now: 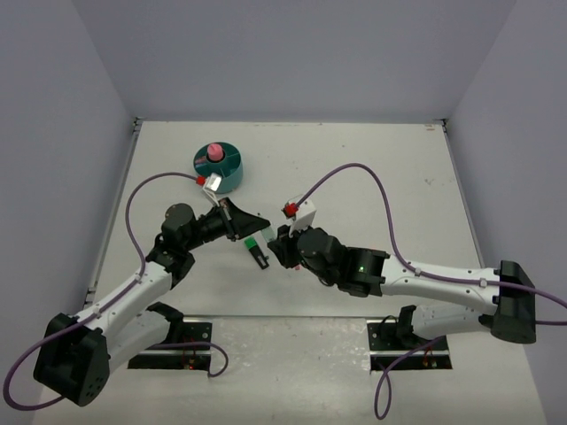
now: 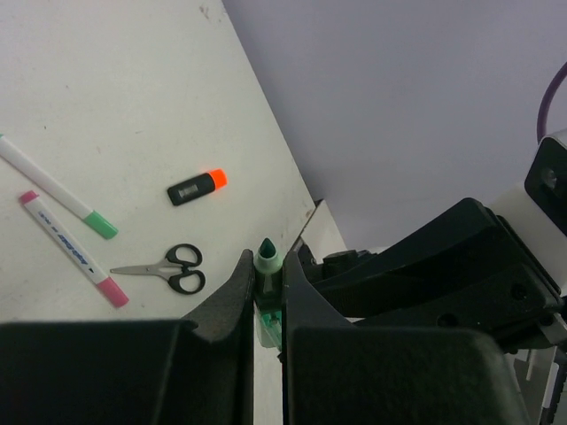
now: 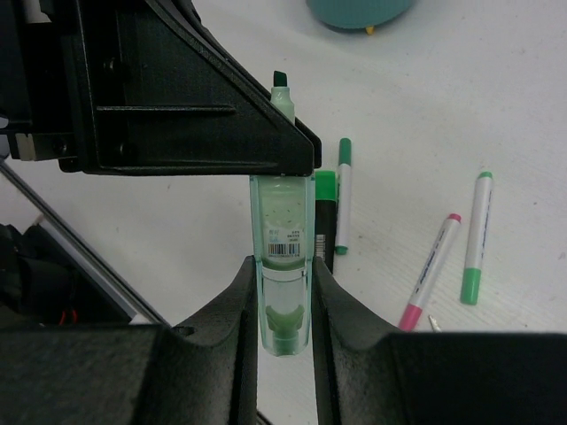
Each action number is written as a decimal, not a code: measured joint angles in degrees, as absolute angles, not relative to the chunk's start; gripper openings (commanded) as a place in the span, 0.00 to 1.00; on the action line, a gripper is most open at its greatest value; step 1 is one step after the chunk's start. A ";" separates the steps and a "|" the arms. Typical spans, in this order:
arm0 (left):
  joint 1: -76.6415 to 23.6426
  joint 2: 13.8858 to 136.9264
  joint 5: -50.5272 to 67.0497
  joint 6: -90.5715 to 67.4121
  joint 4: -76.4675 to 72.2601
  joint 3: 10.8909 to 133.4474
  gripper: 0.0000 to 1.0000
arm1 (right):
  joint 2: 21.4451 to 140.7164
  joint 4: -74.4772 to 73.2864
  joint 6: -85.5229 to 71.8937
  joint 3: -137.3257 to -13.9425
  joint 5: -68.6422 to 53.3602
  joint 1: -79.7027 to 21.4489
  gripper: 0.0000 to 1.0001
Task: Sort the stationery into containers
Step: Close the pen cap on the pen.
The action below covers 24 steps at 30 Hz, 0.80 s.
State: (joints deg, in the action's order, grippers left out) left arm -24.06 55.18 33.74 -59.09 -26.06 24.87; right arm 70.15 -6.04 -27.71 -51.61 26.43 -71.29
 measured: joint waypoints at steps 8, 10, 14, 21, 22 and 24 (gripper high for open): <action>-22.27 54.13 36.60 -59.44 -25.89 24.91 0.00 | 68.71 -3.39 -28.10 -50.35 24.51 -71.29 0.00; -21.59 53.46 36.91 -59.44 -25.48 24.91 0.00 | 68.72 -2.82 -28.11 -50.35 24.40 -71.30 0.00; -20.50 51.92 37.03 -59.41 -24.44 24.91 0.00 | 68.86 -1.56 -28.45 -50.33 24.18 -71.35 0.30; -17.03 51.75 31.63 -59.47 -28.08 26.18 0.00 | 69.03 -9.44 -29.24 -48.34 22.02 -72.80 0.66; -16.72 51.75 31.02 -59.51 -29.16 26.35 0.00 | 69.06 -11.00 -29.20 -48.13 21.66 -73.01 0.67; -16.62 51.75 30.51 -59.58 -30.58 26.39 0.00 | 69.08 -12.72 -28.99 -48.15 21.44 -73.12 0.72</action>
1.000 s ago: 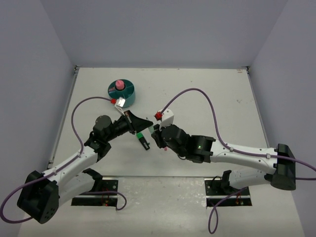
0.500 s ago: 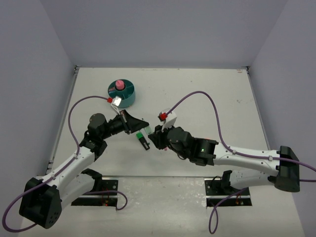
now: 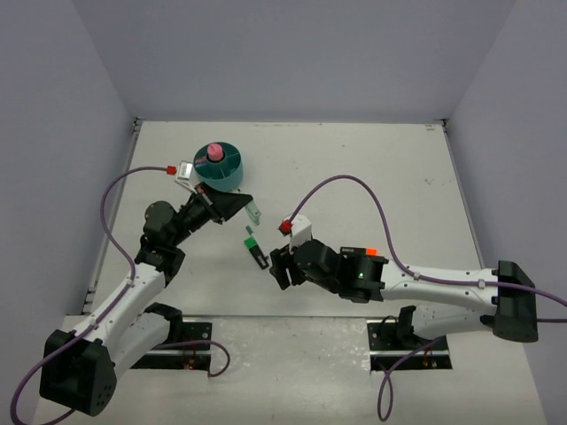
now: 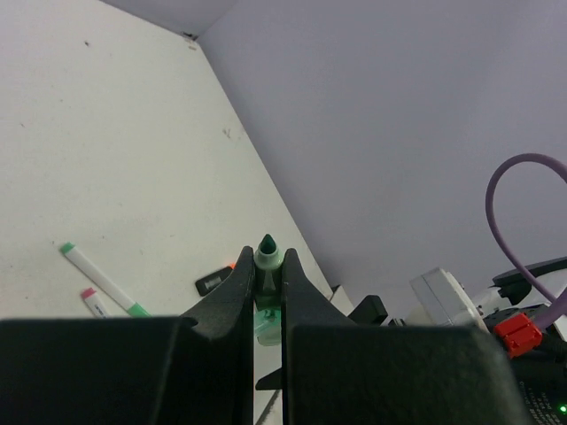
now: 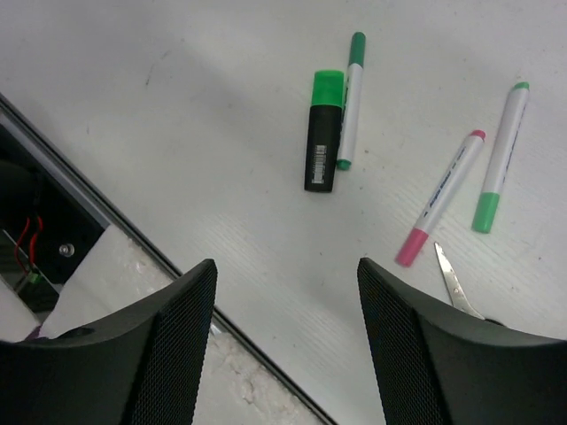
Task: Sort the stationery into containers
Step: Close the pen cap on the pen.
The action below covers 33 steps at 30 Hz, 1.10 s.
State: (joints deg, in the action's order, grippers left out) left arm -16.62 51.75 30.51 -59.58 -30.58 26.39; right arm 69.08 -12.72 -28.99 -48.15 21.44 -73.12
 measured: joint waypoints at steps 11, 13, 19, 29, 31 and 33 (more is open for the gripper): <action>-16.62 50.94 30.07 -60.42 -32.08 26.26 0.00 | 70.39 -14.63 -30.43 -52.28 16.13 -69.02 0.73; -16.62 50.75 31.01 -61.36 -34.52 25.58 0.00 | 68.95 -12.08 -33.16 -52.15 7.88 -63.81 0.73; -17.71 50.71 33.40 -64.30 -40.51 22.17 0.00 | 67.26 -1.63 -40.77 -52.16 -8.90 -53.22 0.68; -22.96 50.84 33.56 -65.46 -44.04 21.45 0.00 | 75.93 7.50 -47.22 -56.43 -23.55 -51.51 0.49; -23.08 50.87 33.58 -65.86 -44.53 21.45 0.00 | 76.26 7.58 -47.42 -56.45 -23.75 -51.42 0.35; -23.33 50.85 33.40 -66.23 -45.59 21.44 0.00 | 76.24 7.24 -47.47 -56.45 -23.64 -51.20 0.21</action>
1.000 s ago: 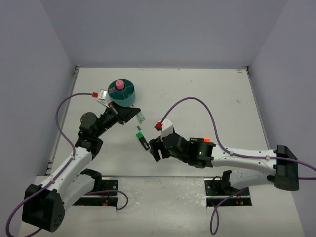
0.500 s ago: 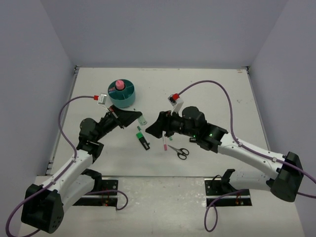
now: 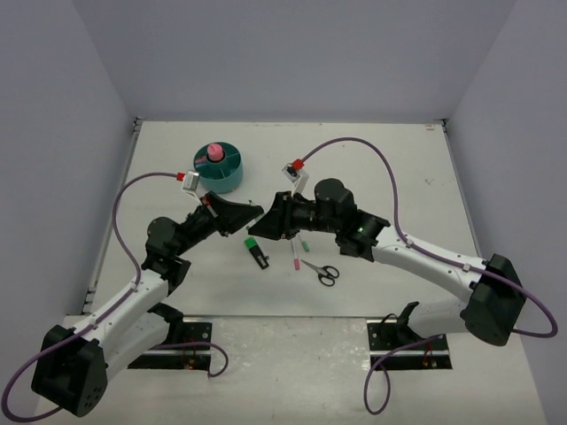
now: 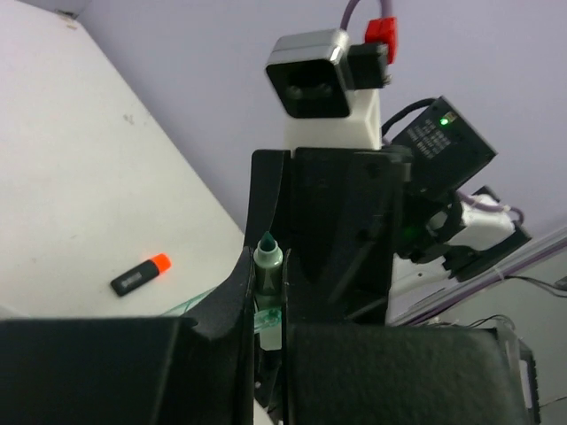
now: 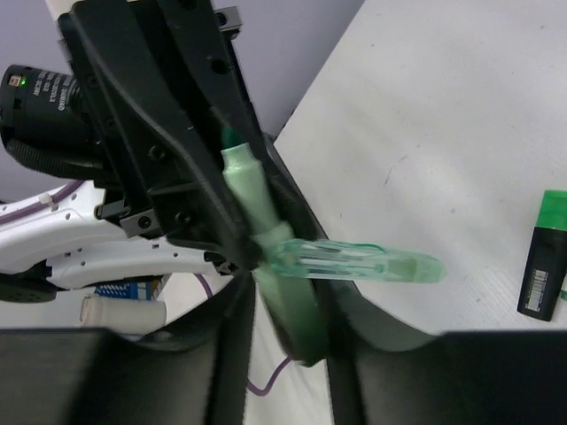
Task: Sort the stationery into containers
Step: Close the pen cap on the pen.
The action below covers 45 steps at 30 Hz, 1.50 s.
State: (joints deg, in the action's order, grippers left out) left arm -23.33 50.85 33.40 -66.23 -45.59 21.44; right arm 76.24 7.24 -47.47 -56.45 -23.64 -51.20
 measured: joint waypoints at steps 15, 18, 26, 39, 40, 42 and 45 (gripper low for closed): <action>-24.61 50.06 31.92 -67.55 -35.54 22.39 1.00 | 74.54 6.52 -42.67 -56.42 -21.91 -50.16 0.00; -25.80 49.79 31.13 -70.17 -33.24 22.37 1.00 | 74.64 5.31 -41.18 -56.54 -21.73 -50.06 0.00; -29.80 53.07 29.49 -80.89 -40.69 19.80 1.00 | 77.35 5.57 -39.47 -58.57 -24.04 -50.06 0.00; -28.89 50.50 23.74 -80.65 -42.17 19.40 0.93 | 77.41 5.08 -37.18 -57.75 -32.62 -49.42 0.00; -28.53 49.92 22.47 -80.10 -41.93 19.40 0.90 | 77.12 4.97 -37.09 -57.10 -33.35 -49.48 0.00; -28.04 49.12 20.55 -79.22 -41.56 19.40 0.85 | 76.01 4.19 -37.03 -55.46 -34.39 -49.62 0.00; -27.78 48.17 18.38 -77.22 -40.24 19.66 0.83 | 74.32 3.40 -36.97 -53.74 -35.21 -49.73 0.00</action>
